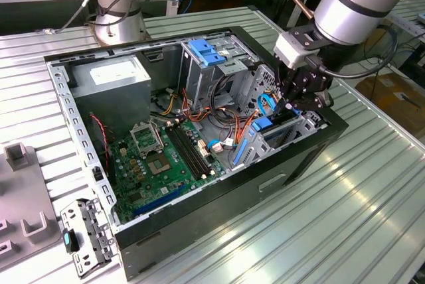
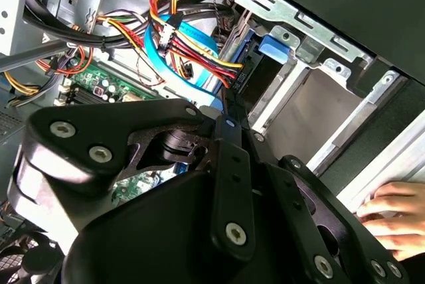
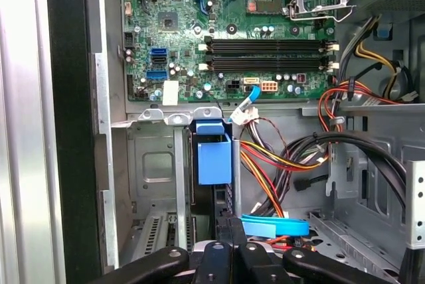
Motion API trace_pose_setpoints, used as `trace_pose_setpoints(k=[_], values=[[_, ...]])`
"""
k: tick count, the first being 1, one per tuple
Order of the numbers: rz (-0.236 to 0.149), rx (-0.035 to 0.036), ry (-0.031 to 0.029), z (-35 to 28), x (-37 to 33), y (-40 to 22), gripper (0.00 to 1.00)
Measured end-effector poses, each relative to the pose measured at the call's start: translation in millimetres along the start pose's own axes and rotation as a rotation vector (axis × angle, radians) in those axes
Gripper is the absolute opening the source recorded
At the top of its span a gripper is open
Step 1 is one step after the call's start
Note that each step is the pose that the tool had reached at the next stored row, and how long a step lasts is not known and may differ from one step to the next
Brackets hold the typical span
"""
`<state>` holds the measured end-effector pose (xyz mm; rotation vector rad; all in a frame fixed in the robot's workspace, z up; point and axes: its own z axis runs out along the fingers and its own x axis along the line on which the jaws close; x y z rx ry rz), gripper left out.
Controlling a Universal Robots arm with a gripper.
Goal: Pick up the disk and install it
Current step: 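Insert the second disk wire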
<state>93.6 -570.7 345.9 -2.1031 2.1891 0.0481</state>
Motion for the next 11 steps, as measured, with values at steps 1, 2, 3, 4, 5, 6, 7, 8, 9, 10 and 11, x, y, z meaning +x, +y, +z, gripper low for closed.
trace_pose_setpoints(k=[1,2,3,4,5,6,7,8,9,10,11], values=[[0.000,0.0000,0.0000,-0.1,0.0,0.0,0.11],[0.000,0.0000,-0.0008,-1.6,-0.2,-0.1,0.11],[0.000,0.0001,-0.0002,-7.3,-0.7,-0.4,0.11],[0.000,0.0000,-0.0002,-10.7,-1.1,-0.5,0.11],[0.000,0.0000,-0.0002,-13.3,-1.3,-0.7,0.11],[0.000,0.0000,-0.0004,-13.4,-1.3,-0.7,0.11],[0.000,0.0000,-0.0002,-13.6,-1.4,-0.7,0.11],[0.000,0.0000,-0.0001,-14.3,-1.4,-0.7,0.11],[0.000,0.0000,-0.0001,-15.0,-1.5,-0.8,0.11],[0.000,0.0001,-0.0002,-15.0,-1.5,-0.8,0.11],[0.000,0.0000,0.0000,-15.2,-1.5,-0.8,0.11]])
